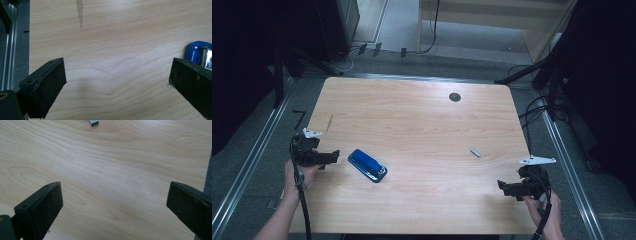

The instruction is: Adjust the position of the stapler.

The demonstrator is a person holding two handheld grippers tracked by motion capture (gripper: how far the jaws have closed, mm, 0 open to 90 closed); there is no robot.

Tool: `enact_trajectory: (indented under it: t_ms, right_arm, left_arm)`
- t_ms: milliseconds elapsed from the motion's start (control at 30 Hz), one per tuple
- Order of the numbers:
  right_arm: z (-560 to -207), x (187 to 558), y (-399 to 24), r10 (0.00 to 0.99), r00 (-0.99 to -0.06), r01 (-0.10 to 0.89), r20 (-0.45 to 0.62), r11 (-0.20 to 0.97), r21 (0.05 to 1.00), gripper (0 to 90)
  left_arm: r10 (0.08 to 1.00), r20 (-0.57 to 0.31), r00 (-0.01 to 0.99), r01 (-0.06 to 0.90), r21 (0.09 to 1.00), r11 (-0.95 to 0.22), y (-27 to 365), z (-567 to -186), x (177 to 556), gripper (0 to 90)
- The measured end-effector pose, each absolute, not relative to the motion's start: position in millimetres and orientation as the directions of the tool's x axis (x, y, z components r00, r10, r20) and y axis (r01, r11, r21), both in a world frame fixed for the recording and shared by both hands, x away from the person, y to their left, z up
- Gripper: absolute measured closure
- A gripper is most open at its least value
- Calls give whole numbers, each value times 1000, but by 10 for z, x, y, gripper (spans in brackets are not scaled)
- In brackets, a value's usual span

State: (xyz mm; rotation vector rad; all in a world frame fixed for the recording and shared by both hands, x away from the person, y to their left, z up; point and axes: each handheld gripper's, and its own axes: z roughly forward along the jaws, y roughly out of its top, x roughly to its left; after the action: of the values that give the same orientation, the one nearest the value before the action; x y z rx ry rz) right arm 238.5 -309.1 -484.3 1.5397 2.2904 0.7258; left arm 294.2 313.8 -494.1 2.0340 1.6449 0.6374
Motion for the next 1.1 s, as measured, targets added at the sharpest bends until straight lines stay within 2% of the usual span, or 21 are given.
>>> enact_trajectory:
  t_ms: [400, 600, 733, 800, 867, 933, 1100]
  right_arm:
    - [-4841, 2379, -3101, 917, -396, 779, 42, 311, 544, 21]
    - [-4846, 2381, -3099, 915, -402, 778, 37, 320, 541, 31]
    - [-4850, 2375, -3107, 914, -403, 777, 36, 321, 541, 39]
    - [-4853, 2372, -3115, 914, -403, 777, 35, 322, 541, 39]
    - [-4855, 2368, -3123, 916, -400, 780, 35, 320, 538, 39]
    - [-4856, 2365, -3126, 916, -400, 780, 37, 319, 539, 40]
    - [-4856, 2356, -3123, 916, -400, 781, 36, 320, 537, 40]
  left_arm:
    - [979, 61, 196, 777, 599, -193, 3091, -4950, 3002, 16]
    - [974, 64, 217, 774, 597, -211, 3041, -4966, 3079, 78]
    - [967, 60, 247, 761, 606, -232, 3019, -4976, 3121, 210]
    - [963, 52, 265, 754, 611, -240, 3002, -4985, 3138, 318]
    - [958, 45, 283, 748, 615, -250, 2980, -4991, 3155, 360]
    - [952, 46, 301, 737, 622, -264, 2960, -4994, 3169, 454]
    - [938, 38, 344, 723, 627, -291, 2914, -4999, 3228, 603]
